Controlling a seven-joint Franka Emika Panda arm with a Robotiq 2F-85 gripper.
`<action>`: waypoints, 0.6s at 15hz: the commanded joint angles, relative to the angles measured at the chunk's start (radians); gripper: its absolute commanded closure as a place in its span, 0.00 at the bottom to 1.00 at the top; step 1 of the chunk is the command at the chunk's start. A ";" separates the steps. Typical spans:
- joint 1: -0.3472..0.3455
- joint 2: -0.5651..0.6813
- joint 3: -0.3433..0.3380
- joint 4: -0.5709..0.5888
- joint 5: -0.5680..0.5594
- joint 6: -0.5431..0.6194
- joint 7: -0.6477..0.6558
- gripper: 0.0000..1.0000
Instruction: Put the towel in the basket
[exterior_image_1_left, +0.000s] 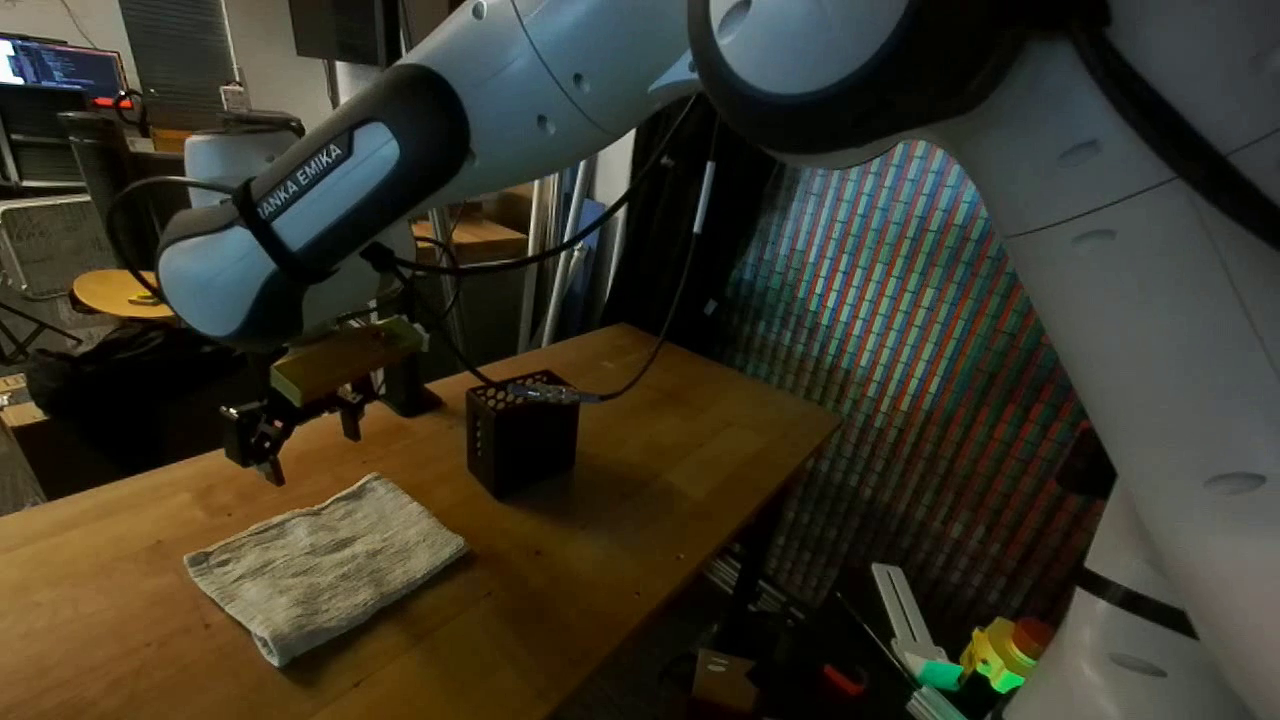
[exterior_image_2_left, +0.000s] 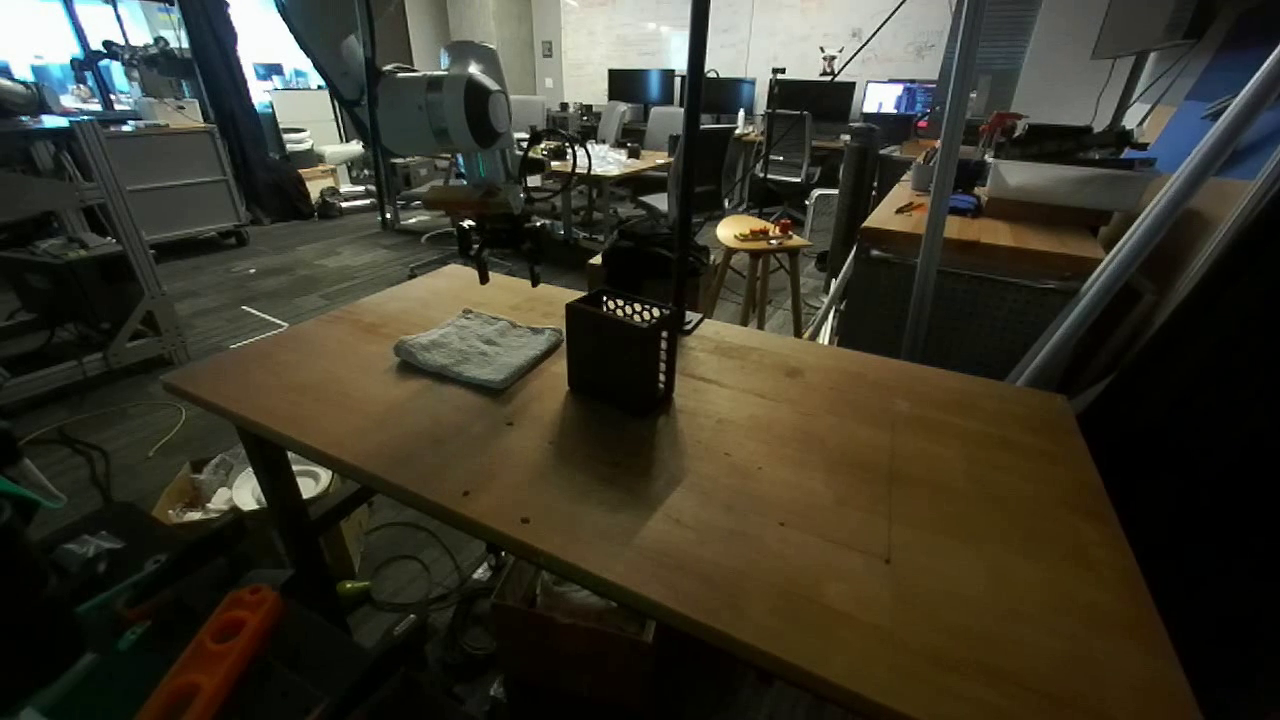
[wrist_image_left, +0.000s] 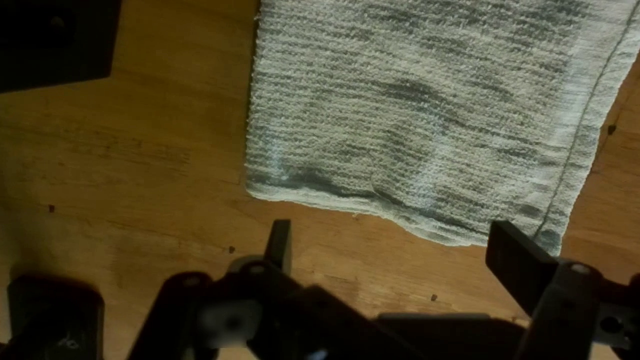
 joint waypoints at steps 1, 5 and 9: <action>0.005 0.059 -0.005 0.056 0.037 0.014 -0.075 0.00; 0.002 0.078 -0.001 0.042 0.056 0.018 -0.095 0.00; 0.006 0.100 0.005 0.034 0.082 0.029 -0.106 0.00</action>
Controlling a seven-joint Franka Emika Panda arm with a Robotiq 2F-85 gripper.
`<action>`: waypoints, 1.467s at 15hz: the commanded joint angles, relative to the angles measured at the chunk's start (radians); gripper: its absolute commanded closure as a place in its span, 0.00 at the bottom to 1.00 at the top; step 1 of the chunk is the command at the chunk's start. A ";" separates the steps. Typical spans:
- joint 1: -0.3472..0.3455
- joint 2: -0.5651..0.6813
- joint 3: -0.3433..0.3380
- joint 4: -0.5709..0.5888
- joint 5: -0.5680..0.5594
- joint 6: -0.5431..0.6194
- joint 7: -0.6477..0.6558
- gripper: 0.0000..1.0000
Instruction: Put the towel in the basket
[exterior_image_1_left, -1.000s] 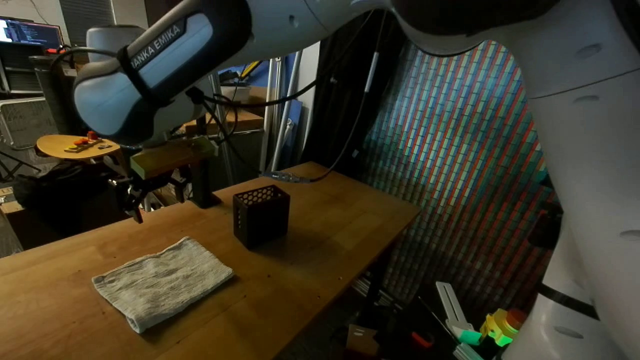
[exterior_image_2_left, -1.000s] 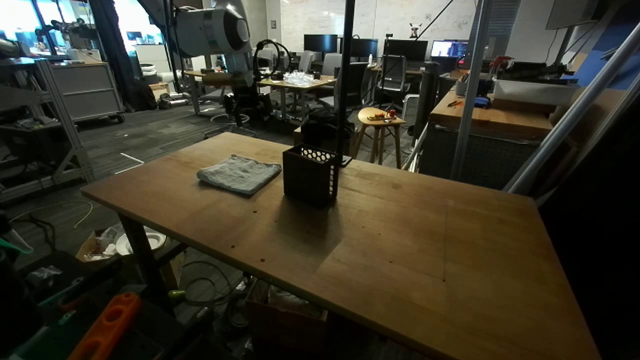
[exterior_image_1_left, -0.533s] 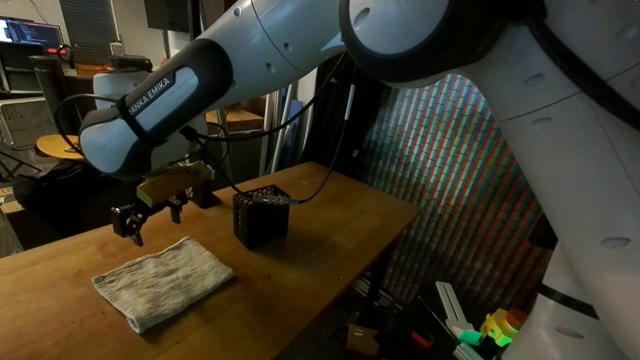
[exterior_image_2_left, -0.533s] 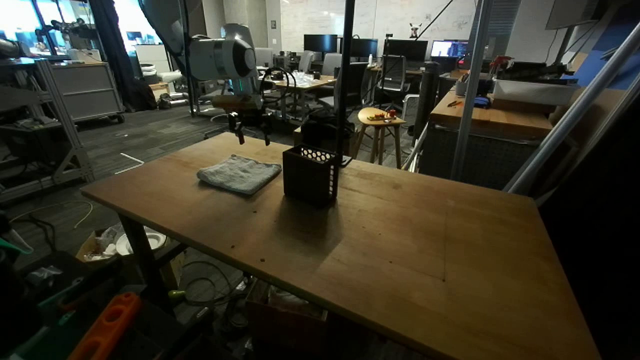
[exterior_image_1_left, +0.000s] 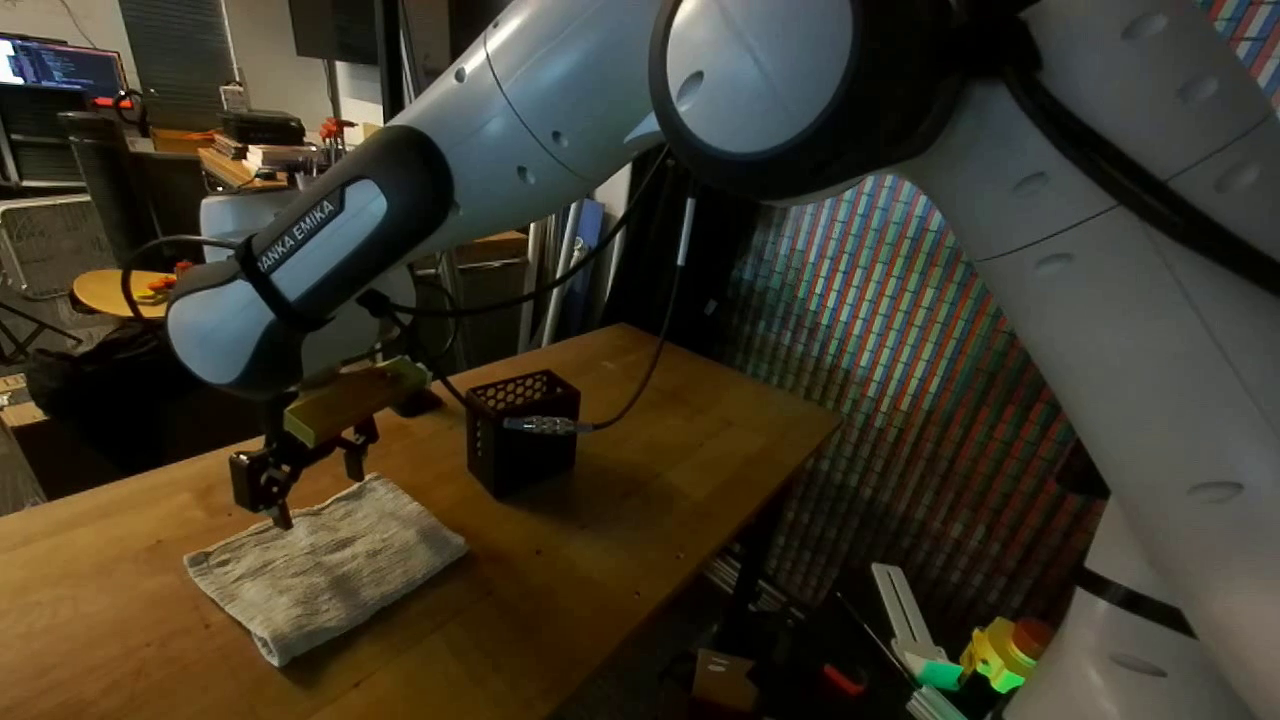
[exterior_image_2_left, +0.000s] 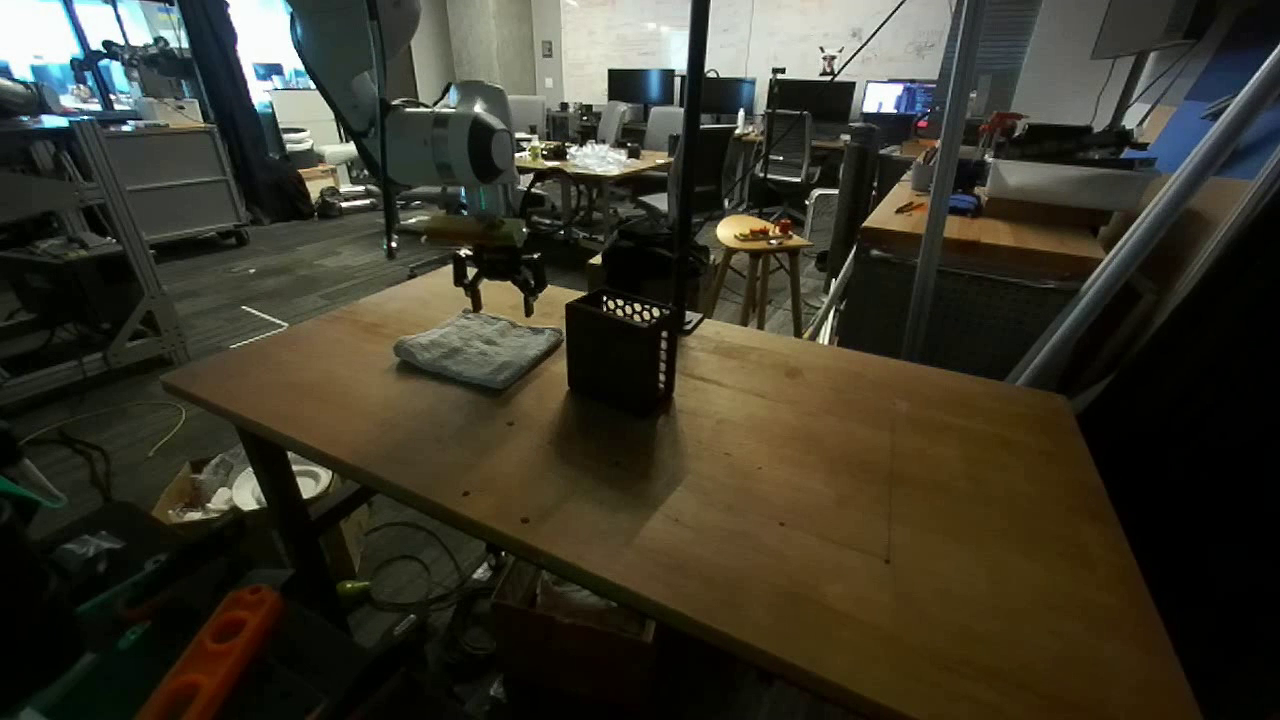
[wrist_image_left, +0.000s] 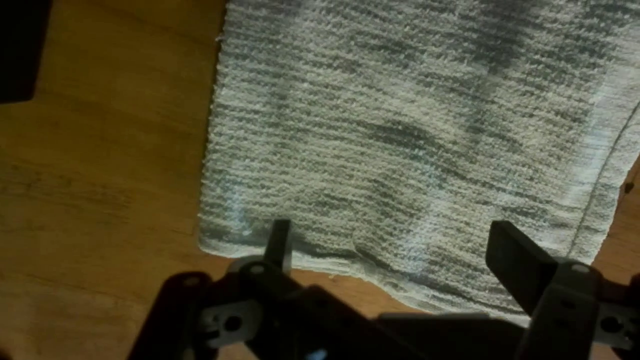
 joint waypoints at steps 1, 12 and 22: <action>0.006 0.031 0.003 0.013 0.034 0.031 -0.036 0.00; 0.001 0.096 0.020 -0.036 0.055 0.074 -0.101 0.26; 0.024 0.008 0.025 -0.042 0.045 0.010 -0.121 0.94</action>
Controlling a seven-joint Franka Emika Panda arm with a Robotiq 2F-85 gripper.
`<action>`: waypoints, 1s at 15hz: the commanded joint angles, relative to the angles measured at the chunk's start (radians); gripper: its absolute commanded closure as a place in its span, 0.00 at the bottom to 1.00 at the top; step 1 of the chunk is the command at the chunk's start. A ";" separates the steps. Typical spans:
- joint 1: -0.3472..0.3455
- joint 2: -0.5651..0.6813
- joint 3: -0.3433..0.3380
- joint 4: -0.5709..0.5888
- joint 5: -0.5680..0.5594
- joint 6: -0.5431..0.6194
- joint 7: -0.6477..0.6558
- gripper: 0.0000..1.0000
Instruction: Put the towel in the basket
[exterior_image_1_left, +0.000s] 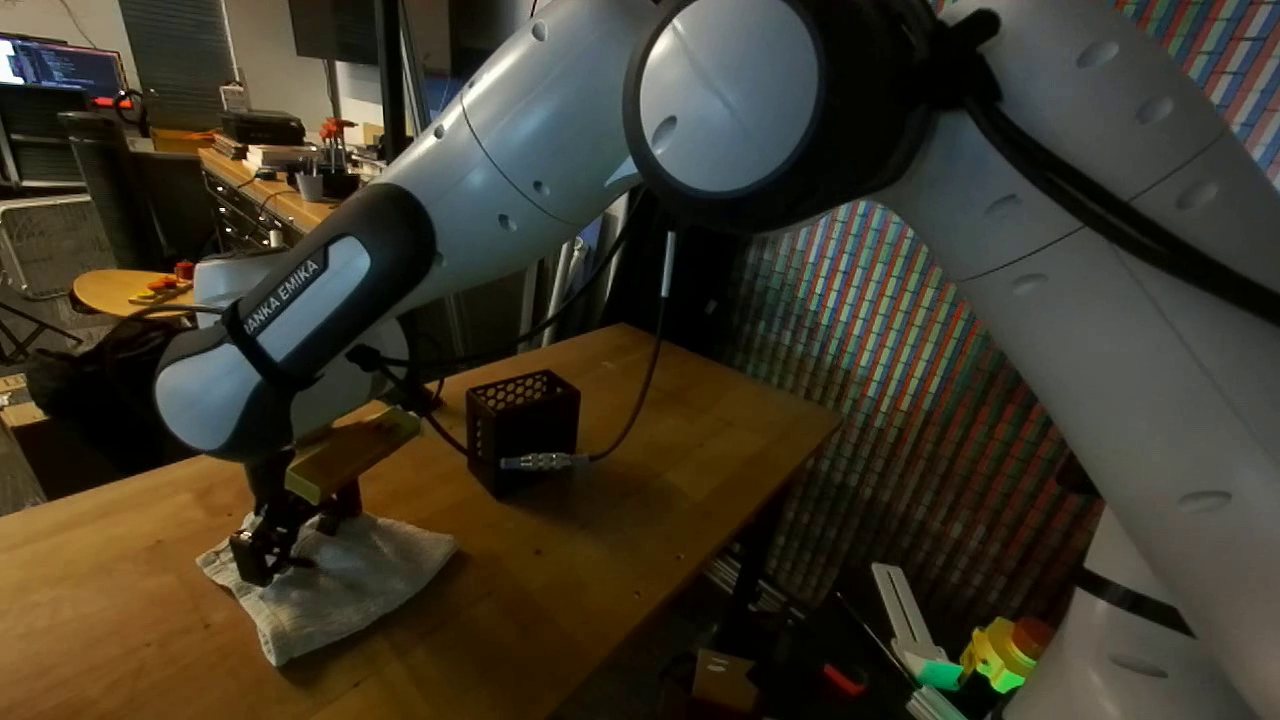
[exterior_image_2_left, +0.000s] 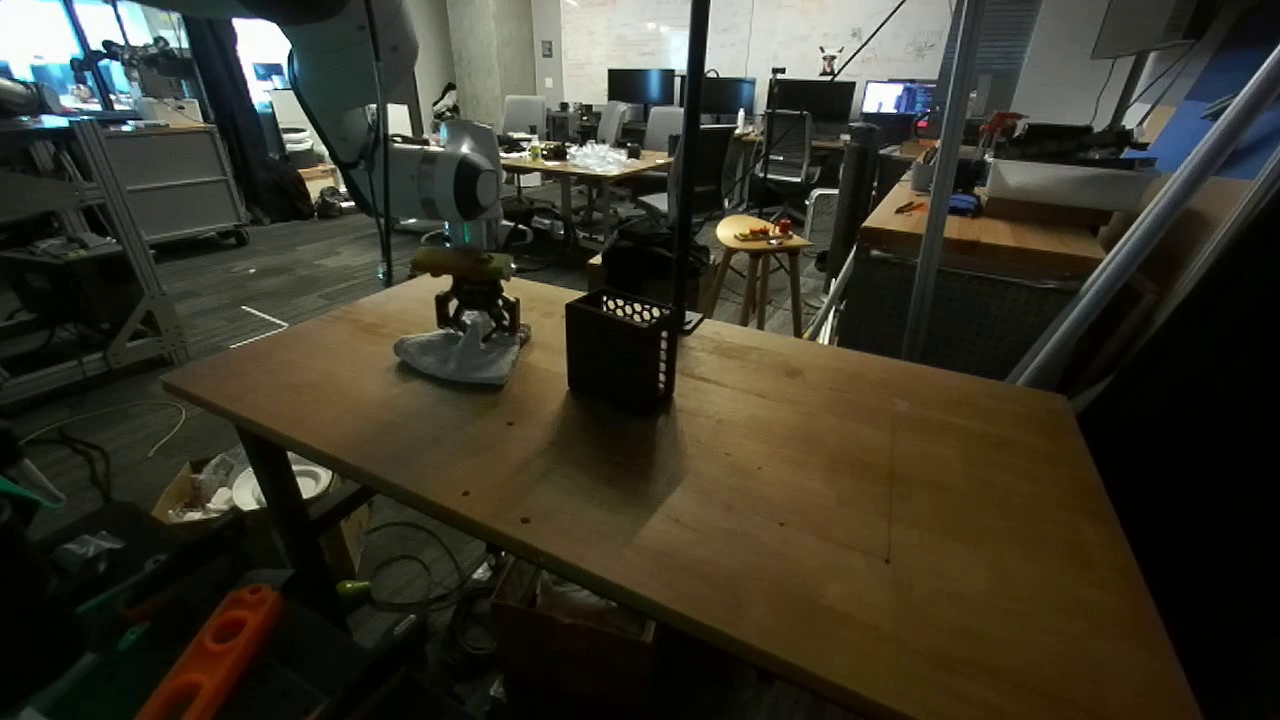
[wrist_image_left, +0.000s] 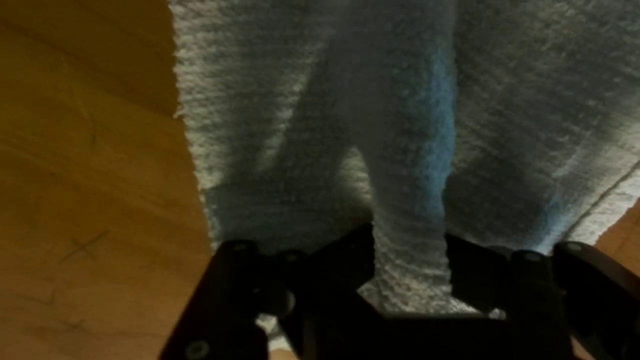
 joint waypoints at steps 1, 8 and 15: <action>0.014 -0.068 -0.003 -0.018 0.010 -0.037 -0.011 0.96; 0.042 -0.170 -0.018 -0.023 -0.003 -0.114 0.029 0.92; 0.038 -0.293 -0.085 -0.050 -0.079 -0.194 0.075 0.93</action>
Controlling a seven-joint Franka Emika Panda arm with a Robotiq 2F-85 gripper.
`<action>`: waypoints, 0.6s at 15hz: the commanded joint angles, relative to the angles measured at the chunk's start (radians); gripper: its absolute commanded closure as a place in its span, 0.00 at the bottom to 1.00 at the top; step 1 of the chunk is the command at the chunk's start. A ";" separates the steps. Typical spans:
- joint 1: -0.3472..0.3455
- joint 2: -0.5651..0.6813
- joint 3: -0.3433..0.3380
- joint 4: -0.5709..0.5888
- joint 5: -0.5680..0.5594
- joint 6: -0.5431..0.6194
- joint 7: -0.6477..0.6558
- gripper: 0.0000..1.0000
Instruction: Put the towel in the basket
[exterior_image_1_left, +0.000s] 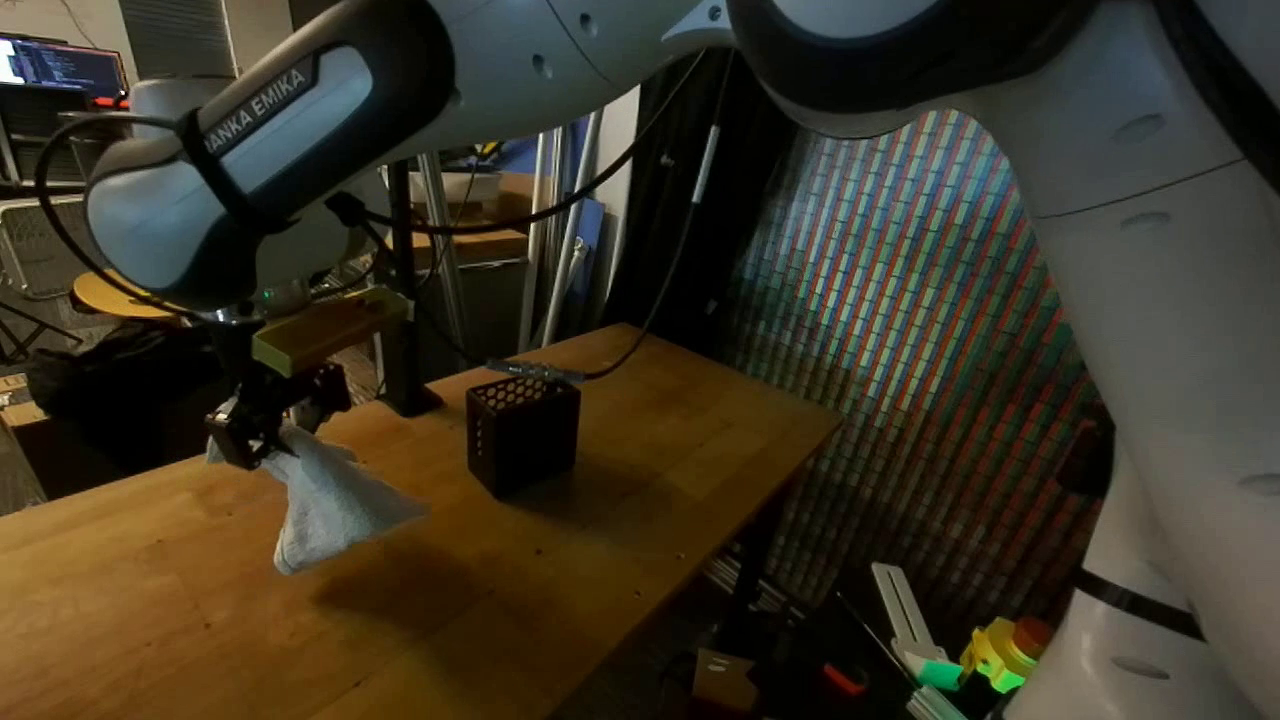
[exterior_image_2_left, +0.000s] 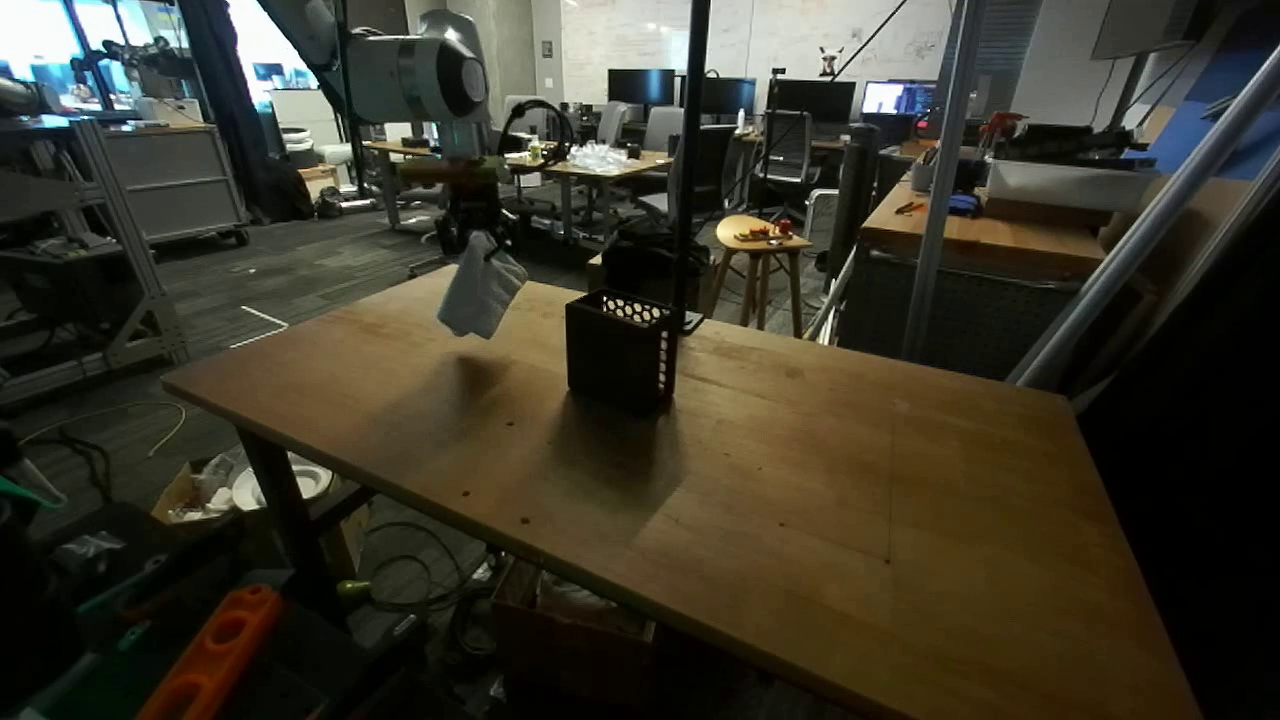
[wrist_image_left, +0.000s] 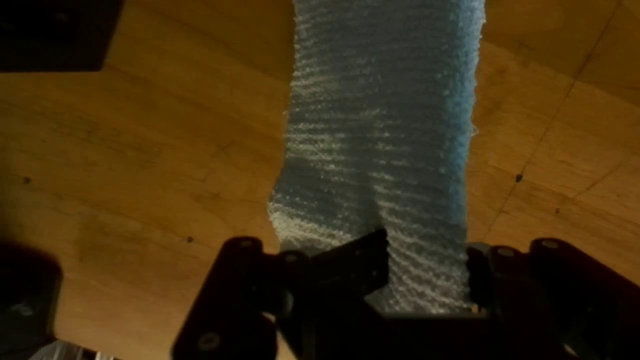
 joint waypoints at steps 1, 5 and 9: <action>-0.004 -0.098 -0.055 -0.057 -0.053 -0.042 0.037 0.93; -0.047 -0.195 -0.107 -0.145 -0.079 -0.053 0.069 0.93; -0.109 -0.302 -0.145 -0.273 -0.089 -0.015 0.089 0.93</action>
